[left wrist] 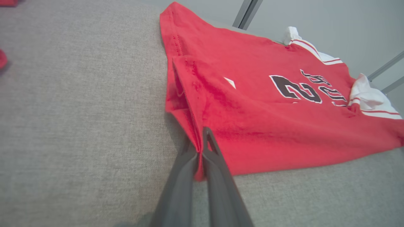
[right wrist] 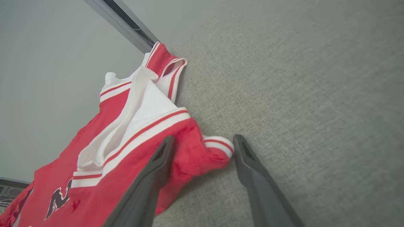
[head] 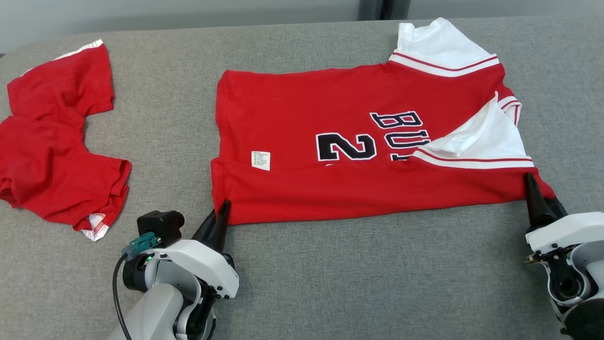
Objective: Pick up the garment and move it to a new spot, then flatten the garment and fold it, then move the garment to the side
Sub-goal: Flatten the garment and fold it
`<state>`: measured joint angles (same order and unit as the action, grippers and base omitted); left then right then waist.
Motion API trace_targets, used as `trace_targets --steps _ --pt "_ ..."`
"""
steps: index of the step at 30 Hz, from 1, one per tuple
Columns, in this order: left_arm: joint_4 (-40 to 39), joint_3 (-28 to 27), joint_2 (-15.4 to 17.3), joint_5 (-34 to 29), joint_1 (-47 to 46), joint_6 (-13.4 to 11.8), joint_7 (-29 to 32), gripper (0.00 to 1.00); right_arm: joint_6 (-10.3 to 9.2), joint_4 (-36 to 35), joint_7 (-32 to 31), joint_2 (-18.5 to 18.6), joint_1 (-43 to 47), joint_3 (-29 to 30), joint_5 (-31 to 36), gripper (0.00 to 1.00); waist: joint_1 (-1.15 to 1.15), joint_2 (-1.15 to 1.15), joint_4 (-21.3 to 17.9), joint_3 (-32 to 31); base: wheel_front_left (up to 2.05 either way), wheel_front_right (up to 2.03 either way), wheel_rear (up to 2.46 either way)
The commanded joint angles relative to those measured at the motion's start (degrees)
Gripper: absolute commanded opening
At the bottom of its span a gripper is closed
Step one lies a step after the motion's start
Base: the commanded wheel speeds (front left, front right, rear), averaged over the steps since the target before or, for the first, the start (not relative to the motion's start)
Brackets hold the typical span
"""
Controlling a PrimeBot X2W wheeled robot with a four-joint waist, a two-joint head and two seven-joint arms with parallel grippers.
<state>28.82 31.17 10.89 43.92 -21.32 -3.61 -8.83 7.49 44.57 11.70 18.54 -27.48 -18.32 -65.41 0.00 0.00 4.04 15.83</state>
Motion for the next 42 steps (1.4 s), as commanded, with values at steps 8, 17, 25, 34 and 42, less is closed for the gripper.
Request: trace_targets --steps 8,17,25,34,42 --pt "-0.27 0.14 1.02 -0.06 0.54 -0.62 0.24 0.00 0.00 -1.38 1.53 0.31 0.74 -1.77 -4.06 0.00 0.00 0.00 -0.59 -1.26 0.00 0.00 0.00" --pt "-1.02 0.38 2.91 0.23 3.65 -1.47 0.49 0.00 -0.01 -5.04 3.35 1.45 5.41 -1.42 -5.84 0.00 0.00 0.00 -2.93 -5.10 0.00 0.00 0.00" --pt "-3.46 0.97 5.71 0.24 7.40 -2.32 2.49 0.00 -0.01 -7.49 3.69 0.74 9.82 0.05 -5.09 0.00 0.00 0.00 -5.29 -7.57 0.00 0.00 0.00" --pt "-10.44 1.85 10.02 1.17 14.97 -5.30 7.19 0.00 -0.01 -10.46 3.73 0.19 15.74 1.78 -3.94 0.00 0.00 0.00 -7.23 -9.71 0.00 0.00 0.00" --pt "-18.19 2.79 13.18 2.43 21.36 -7.82 11.69 0.00 -0.01 -14.16 2.38 0.14 21.53 3.47 -3.56 0.00 0.00 0.00 -7.85 -10.42 0.00 0.00 0.00"
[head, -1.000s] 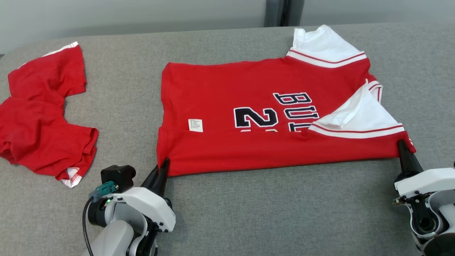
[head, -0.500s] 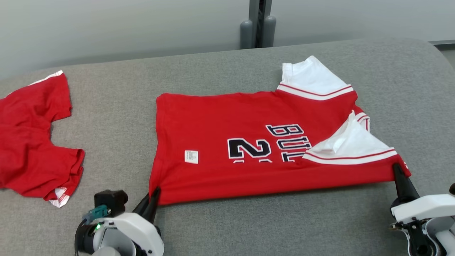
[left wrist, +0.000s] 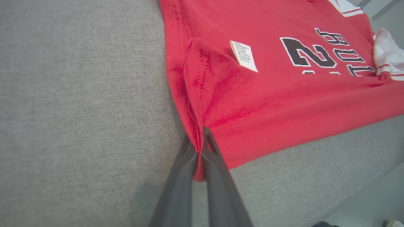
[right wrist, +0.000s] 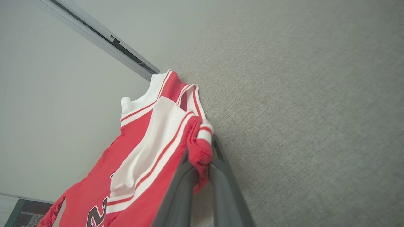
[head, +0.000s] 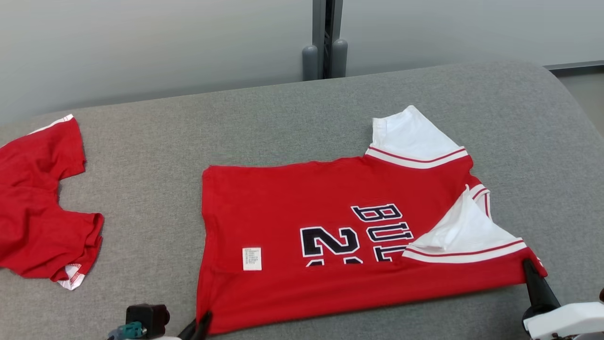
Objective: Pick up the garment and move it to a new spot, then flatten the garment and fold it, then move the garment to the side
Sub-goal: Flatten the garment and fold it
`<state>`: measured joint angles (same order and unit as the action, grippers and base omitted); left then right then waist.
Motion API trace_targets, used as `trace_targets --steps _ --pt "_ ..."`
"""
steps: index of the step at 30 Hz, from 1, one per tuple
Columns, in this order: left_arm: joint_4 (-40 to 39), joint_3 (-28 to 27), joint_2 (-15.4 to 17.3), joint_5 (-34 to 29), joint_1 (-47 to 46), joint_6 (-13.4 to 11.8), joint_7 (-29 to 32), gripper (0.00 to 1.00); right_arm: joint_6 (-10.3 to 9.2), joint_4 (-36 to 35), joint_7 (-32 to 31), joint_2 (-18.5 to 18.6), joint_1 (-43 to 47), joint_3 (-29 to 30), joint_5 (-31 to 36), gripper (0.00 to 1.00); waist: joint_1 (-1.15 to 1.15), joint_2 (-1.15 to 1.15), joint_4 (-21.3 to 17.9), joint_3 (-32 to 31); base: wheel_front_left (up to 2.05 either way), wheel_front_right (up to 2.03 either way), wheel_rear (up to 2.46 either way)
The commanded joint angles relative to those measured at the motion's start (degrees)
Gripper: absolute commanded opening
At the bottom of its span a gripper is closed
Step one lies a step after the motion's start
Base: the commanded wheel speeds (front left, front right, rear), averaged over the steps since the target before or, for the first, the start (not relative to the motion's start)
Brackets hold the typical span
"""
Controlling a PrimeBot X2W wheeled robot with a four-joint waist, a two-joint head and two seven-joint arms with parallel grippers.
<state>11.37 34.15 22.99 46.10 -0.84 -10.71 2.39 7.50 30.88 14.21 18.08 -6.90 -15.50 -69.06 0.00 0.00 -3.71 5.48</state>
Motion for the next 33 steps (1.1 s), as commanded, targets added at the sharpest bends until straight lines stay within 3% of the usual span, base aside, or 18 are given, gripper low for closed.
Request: trace_targets --steps 1,5,6,7,8,9,19,33 --pt "-1.47 -0.06 1.41 0.30 1.48 -0.92 0.83 0.00 -0.02 -0.91 -0.43 0.63 1.57 0.89 0.21 0.00 0.00 0.00 -0.16 -0.16 0.00 0.00 0.00" --pt "-3.40 0.16 2.09 0.28 2.67 -1.76 1.53 0.00 -0.02 -2.11 -1.21 0.14 2.72 1.87 0.06 0.00 0.00 0.00 -0.20 -0.53 0.00 0.00 0.00" --pt "-3.90 0.09 2.33 -0.06 2.84 -2.15 1.43 0.19 -0.02 -2.63 -1.50 -0.11 3.06 2.47 -0.60 0.00 0.00 0.00 -0.18 -0.60 0.00 0.00 0.00" --pt "-4.29 -0.04 2.43 -0.24 2.91 -2.58 1.25 0.48 -0.02 -3.17 -1.35 -0.13 3.29 3.33 -0.90 0.24 0.00 0.00 -0.14 -0.56 0.00 0.00 0.00" --pt "-4.62 -0.11 2.49 -0.34 2.90 -2.93 1.32 0.91 -0.02 -3.75 -1.45 -0.22 3.42 4.16 -1.38 0.96 0.00 0.00 -0.07 -0.48 0.00 0.00 0.00" --pt "-4.97 -0.19 2.52 -0.36 2.81 -3.31 1.52 1.00 -0.02 -4.37 -1.76 -0.23 3.51 4.83 -1.68 1.00 0.00 0.00 0.04 -0.38 0.00 0.00 0.00" --pt "-8.15 -2.04 3.24 -1.32 1.25 -4.96 -0.55 1.00 -0.01 -8.24 -2.18 1.01 1.96 10.68 3.11 1.00 0.00 0.00 1.33 0.13 0.00 0.00 0.00" --pt "-4.57 -6.45 -1.76 -3.03 -5.29 -5.56 -12.49 1.00 -0.01 -16.40 -2.72 -1.63 -2.17 13.67 19.50 1.00 0.00 0.00 0.49 0.75 0.00 0.00 0.00"
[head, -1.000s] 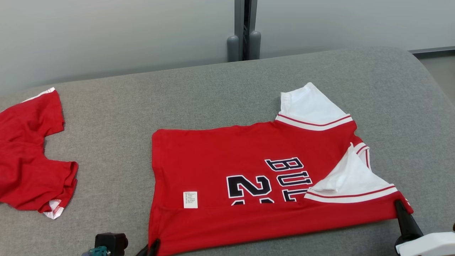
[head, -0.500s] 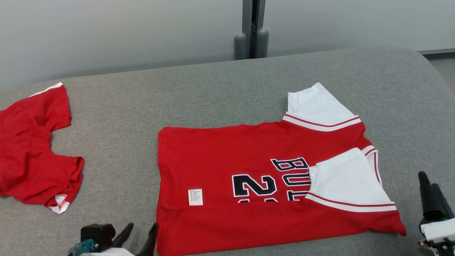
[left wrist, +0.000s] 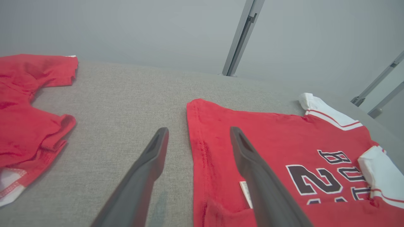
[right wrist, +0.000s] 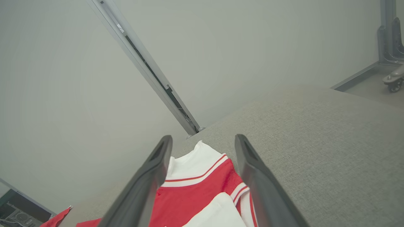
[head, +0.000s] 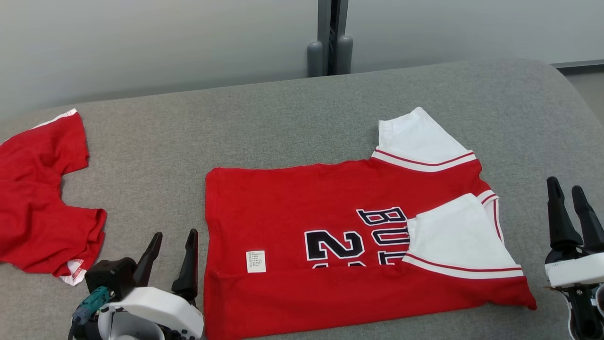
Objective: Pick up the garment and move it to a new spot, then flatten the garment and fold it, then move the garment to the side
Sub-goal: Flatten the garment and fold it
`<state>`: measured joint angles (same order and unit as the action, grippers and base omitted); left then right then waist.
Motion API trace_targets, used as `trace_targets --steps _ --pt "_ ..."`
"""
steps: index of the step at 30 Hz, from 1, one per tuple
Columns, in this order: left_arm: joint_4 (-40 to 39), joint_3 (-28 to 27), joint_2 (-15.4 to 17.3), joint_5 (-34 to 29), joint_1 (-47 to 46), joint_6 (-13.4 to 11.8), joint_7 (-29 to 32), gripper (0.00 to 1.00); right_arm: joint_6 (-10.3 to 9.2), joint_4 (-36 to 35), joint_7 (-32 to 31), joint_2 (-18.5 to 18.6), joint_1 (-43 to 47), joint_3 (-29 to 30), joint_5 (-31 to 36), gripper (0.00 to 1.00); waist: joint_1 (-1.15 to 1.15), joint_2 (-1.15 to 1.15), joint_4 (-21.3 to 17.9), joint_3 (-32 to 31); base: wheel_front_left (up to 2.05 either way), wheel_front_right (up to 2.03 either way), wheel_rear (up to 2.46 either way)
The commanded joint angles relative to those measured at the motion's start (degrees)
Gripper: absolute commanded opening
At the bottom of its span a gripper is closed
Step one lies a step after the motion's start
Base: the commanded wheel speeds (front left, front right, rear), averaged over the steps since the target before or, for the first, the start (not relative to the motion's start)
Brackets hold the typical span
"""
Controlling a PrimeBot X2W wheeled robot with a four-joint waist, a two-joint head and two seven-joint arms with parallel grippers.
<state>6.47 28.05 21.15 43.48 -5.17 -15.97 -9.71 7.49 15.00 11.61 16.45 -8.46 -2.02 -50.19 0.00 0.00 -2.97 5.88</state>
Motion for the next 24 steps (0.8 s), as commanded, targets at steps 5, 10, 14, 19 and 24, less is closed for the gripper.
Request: trace_targets --steps 5,10,14,19,24 --pt "3.54 -1.03 -1.56 -1.16 -4.01 0.19 -2.71 1.00 0.00 -3.51 -0.43 -1.17 -1.06 0.33 5.15 1.00 0.00 0.00 -1.16 2.44 0.00 0.00 0.00" --pt "8.00 -0.11 -1.30 -3.30 -8.54 1.04 -2.84 1.00 0.00 -6.44 -0.66 -2.52 -1.88 0.38 7.96 1.00 0.00 0.00 -2.50 6.06 0.00 0.00 0.00" --pt "11.19 0.66 -0.81 -4.56 -12.35 1.68 -1.92 1.00 0.00 -8.12 -0.82 -2.96 -2.49 0.04 9.16 1.00 0.00 0.00 -3.45 8.50 0.00 0.00 0.00" --pt "17.28 1.52 0.23 -6.70 -19.88 2.56 0.27 1.00 0.00 -10.36 -0.78 -3.75 -3.86 -0.77 10.09 1.00 0.00 0.00 -5.30 12.29 0.00 0.00 0.00" --pt "23.53 2.58 1.09 -7.79 -26.12 4.50 2.84 1.00 0.00 -10.79 -0.49 -4.71 -4.64 -1.20 9.16 1.00 0.00 0.00 -6.76 14.63 0.00 0.00 0.00"
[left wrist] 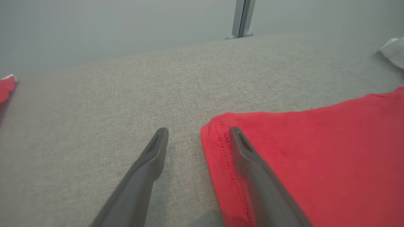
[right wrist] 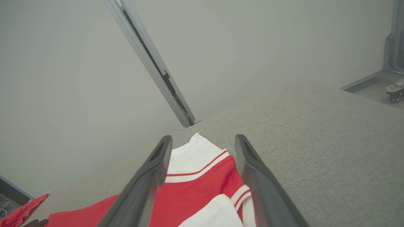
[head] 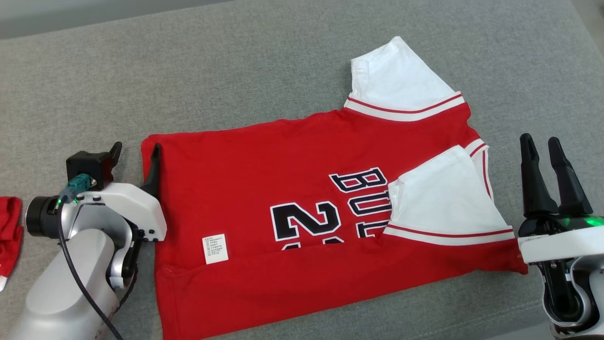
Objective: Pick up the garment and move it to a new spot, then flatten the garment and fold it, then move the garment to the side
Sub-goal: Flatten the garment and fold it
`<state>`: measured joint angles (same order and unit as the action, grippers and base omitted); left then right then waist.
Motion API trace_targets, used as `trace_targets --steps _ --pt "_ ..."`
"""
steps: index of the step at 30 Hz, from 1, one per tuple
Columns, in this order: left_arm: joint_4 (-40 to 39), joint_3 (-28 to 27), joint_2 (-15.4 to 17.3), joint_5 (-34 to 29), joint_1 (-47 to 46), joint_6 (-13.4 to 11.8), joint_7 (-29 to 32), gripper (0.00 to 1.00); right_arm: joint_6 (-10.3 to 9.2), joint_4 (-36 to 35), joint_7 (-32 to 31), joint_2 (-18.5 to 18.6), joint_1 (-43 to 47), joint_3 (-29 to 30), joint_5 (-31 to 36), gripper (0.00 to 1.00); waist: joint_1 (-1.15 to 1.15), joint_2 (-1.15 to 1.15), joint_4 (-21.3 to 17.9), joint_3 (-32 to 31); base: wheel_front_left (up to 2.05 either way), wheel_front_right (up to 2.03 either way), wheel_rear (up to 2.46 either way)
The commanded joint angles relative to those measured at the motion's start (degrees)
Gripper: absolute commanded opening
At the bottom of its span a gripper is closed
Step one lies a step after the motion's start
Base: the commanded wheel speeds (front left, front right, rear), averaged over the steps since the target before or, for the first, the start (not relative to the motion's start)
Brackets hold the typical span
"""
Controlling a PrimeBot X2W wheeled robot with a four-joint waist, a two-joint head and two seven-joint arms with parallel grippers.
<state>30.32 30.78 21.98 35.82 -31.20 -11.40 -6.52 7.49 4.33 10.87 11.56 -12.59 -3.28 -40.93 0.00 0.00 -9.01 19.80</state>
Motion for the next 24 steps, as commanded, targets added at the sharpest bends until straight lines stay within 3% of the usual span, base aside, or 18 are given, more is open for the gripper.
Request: trace_targets --steps 1,13,14,16,17,24 --pt "0.76 -0.10 0.16 0.12 -1.00 0.28 0.26 1.00 0.00 0.08 0.37 0.18 -0.57 0.05 -0.29 1.00 0.00 0.00 -0.89 0.96 0.00 0.00 0.00" --pt "10.97 2.85 -0.66 -0.92 -6.94 3.26 4.38 1.00 0.00 1.55 1.56 0.31 -1.50 -1.51 -0.93 1.00 0.00 0.00 -1.98 2.21 0.00 0.00 0.00" --pt "11.29 3.11 -0.80 -0.99 -7.11 3.39 4.52 0.95 0.00 1.72 1.60 0.37 -1.52 -1.50 -0.93 1.00 0.00 0.00 -1.94 2.15 0.00 0.00 0.00" --pt "11.89 3.50 -1.05 -1.11 -7.19 3.81 4.64 0.36 0.00 2.03 1.77 0.46 -1.43 -1.43 -0.93 1.00 0.00 0.00 -1.77 1.99 0.00 0.00 0.00" --pt "12.15 3.60 -1.21 -0.95 -7.15 3.89 4.75 0.01 0.00 2.20 1.82 0.49 -1.38 -1.38 -0.92 1.00 0.00 0.00 -1.65 1.86 0.00 0.00 0.00" --pt "11.43 3.24 -2.21 0.27 -7.22 4.57 3.04 0.00 0.00 3.07 2.06 0.43 -2.03 -1.14 -1.49 1.00 0.00 0.00 -0.33 0.91 0.00 0.00 0.00"
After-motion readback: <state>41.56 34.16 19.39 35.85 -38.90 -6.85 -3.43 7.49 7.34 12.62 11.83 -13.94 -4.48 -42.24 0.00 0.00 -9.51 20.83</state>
